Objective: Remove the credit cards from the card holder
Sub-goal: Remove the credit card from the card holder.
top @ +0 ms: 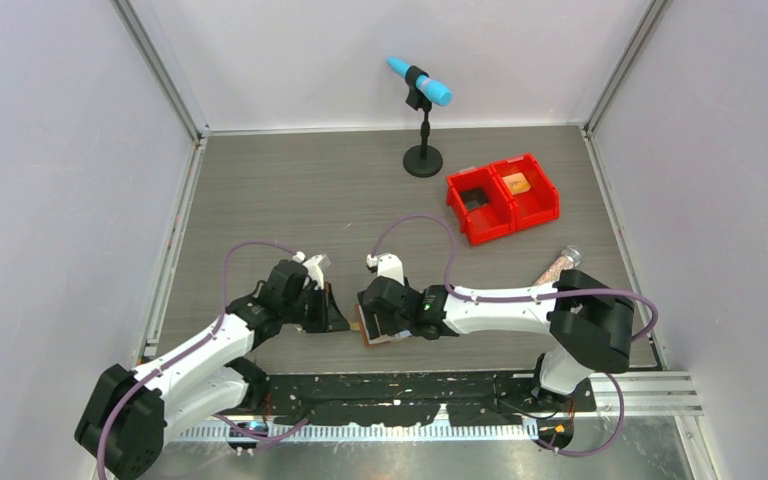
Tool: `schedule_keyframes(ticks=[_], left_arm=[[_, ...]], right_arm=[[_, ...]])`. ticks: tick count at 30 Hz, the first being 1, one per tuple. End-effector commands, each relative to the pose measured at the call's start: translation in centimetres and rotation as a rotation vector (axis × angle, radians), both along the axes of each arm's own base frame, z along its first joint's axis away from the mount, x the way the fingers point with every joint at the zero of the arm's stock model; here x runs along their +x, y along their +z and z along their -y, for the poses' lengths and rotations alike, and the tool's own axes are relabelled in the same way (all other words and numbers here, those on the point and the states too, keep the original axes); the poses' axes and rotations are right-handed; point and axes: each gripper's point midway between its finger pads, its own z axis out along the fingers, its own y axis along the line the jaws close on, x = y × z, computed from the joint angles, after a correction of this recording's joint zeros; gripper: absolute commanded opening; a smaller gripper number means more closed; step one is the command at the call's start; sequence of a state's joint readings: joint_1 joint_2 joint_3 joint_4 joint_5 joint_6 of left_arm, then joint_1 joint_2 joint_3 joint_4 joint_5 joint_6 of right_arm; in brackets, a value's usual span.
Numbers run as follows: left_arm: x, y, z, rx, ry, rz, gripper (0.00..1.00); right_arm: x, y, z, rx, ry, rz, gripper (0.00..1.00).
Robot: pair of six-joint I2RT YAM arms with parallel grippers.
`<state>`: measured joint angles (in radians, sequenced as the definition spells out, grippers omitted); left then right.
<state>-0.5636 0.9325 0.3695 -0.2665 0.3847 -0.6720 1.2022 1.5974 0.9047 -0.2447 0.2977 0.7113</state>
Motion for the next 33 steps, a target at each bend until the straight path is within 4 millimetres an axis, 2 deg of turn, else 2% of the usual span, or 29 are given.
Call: schedule_keyframes(ticks=[1,14,21,33], left_arm=[[0.3,0.5,0.2,-0.016,-0.008,0.032,0.01],[0.2,0.4,0.2,-0.015,-0.009,0.029,0.00],[0.2,0.2,0.1,-0.008,-0.009,0.027,0.00],[0.1,-0.1,0.0,-0.005,-0.003,0.023,0.00]], right_arm=[[0.0,-0.1,-0.6,0.027,-0.007,-0.004,0.70],[0.1,-1.6,0.4,-0.037,-0.026,-0.005,0.68],[0.8,-0.4,1.5,-0.069,-0.055,0.041,0.62],[0.9,0.7,2.3,-0.072,-0.069,0.058,0.64]])
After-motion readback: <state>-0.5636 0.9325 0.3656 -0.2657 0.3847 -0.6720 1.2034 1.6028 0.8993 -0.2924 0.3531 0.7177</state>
